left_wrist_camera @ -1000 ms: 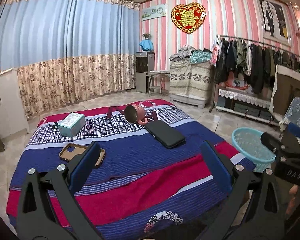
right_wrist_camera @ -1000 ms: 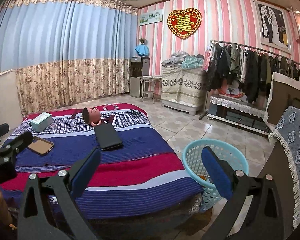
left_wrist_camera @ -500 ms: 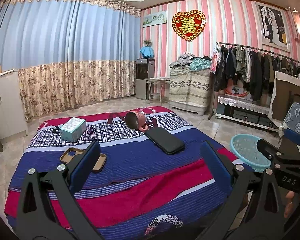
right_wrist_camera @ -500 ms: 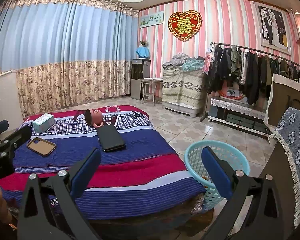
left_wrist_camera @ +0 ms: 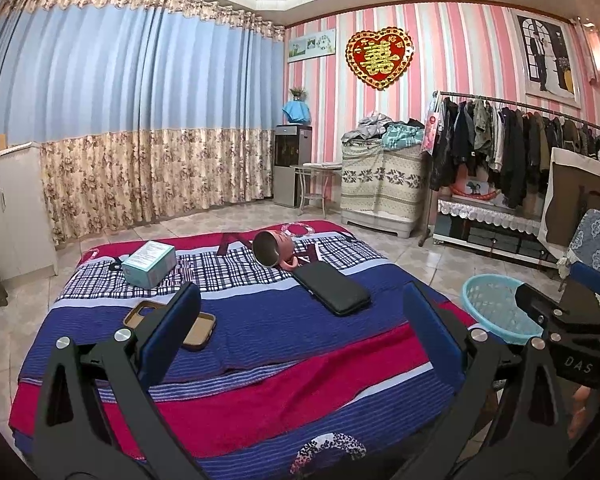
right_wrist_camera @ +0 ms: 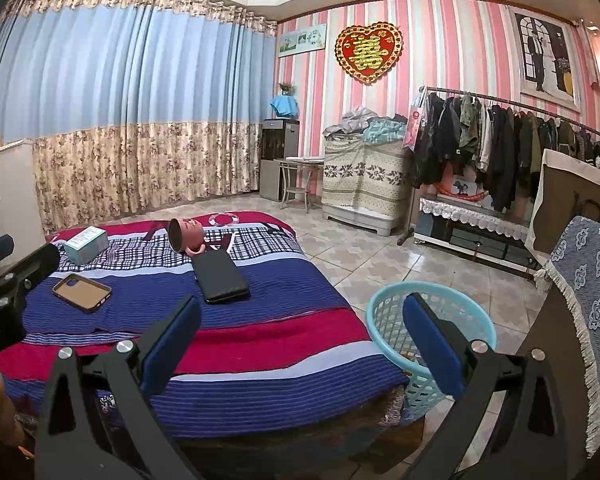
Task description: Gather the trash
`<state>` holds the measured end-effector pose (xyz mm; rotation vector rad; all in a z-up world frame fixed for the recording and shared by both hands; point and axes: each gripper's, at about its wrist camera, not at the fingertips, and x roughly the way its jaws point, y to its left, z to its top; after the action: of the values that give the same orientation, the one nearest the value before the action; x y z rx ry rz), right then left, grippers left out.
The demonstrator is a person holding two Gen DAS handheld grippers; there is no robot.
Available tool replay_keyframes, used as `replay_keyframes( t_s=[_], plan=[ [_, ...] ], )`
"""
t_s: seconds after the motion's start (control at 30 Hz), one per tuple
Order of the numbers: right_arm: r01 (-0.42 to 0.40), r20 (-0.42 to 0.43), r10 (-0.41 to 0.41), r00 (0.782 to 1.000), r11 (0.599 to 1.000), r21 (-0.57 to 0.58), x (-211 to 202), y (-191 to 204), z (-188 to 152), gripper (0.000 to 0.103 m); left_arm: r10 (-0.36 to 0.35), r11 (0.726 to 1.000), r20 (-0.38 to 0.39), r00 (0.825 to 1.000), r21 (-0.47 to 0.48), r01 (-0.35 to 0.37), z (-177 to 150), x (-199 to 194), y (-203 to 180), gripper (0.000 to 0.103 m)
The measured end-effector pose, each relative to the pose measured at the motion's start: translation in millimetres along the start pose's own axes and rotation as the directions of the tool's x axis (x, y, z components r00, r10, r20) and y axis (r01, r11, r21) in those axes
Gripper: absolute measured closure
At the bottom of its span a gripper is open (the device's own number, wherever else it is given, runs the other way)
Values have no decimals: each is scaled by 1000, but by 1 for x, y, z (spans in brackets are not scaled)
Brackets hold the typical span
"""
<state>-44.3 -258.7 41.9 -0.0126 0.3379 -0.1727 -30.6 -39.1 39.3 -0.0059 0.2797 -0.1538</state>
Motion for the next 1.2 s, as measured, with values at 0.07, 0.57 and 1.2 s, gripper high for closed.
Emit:
replay_keyframes(
  t_s=[0.07, 0.57, 1.2],
  plan=[
    [1, 1, -1, 1000, 1000, 2, -1, -1, 0, 5, -4, 1000, -6, 1000, -1, 4, 0, 0, 0, 5],
    [5, 2, -5, 1000, 1000, 6, -2, -7, 1, 5, -13, 1000, -9, 1000, 6, 13, 1, -1, -1, 5],
    [6, 2, -6, 1000, 1000, 6, -2, -5, -1, 5, -24, 1000, -13, 1000, 2, 24, 1, -1, 0, 5]
  ],
)
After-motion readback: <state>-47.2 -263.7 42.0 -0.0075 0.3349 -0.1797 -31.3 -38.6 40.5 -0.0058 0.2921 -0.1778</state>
